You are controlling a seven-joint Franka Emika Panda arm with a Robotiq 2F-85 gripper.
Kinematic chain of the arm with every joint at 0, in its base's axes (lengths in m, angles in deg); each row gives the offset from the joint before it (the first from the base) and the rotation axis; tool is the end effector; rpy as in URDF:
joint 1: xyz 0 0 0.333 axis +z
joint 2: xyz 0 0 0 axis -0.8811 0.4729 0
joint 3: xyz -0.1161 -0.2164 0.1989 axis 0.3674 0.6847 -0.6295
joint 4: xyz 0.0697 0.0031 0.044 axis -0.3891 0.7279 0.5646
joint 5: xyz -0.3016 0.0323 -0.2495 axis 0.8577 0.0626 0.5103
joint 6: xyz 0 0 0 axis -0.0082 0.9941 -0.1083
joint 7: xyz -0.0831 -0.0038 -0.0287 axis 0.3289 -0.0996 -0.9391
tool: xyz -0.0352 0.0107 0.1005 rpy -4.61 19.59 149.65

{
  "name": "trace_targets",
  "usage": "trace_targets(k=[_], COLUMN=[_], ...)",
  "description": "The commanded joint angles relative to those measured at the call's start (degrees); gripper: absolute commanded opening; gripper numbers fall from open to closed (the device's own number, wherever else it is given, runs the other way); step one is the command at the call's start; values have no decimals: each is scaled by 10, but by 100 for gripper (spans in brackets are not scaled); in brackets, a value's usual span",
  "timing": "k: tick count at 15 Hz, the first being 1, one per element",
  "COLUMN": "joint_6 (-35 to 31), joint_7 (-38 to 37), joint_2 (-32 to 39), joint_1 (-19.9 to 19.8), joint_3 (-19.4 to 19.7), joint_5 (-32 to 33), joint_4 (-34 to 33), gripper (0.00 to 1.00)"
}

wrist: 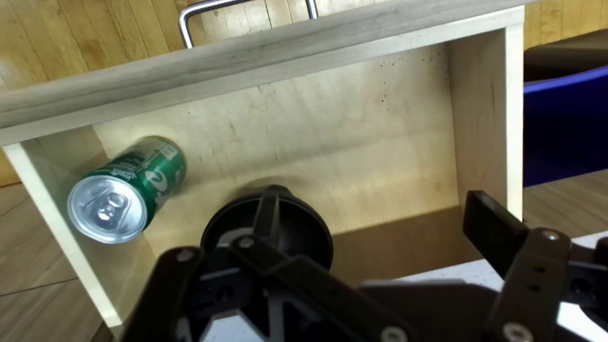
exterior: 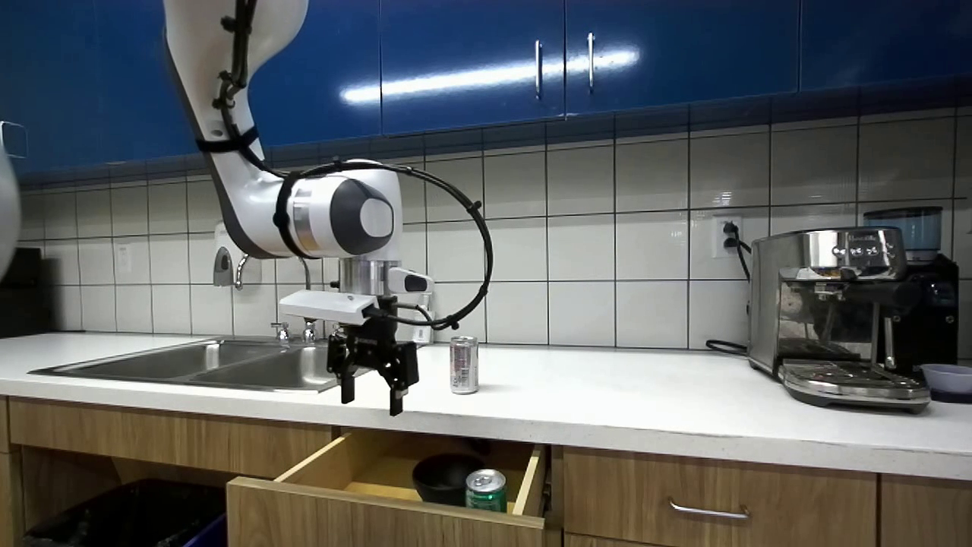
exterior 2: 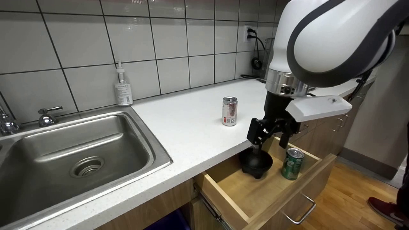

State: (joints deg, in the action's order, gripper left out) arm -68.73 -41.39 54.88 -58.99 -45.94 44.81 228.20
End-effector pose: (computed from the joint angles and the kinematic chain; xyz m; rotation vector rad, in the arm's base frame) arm 0.4881 0.0171 0.2769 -3.0881 0.2985 -0.0698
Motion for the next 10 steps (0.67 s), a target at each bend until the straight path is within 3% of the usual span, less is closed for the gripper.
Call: trace_targets(k=[1, 10], joint_6=[34, 66], joint_7=[-4, 8], joint_2=[0, 36], joint_1=[-15, -29], joint_3=[7, 21], joint_5=[27, 49], joint_4=[-36, -124], gripper=[100, 100])
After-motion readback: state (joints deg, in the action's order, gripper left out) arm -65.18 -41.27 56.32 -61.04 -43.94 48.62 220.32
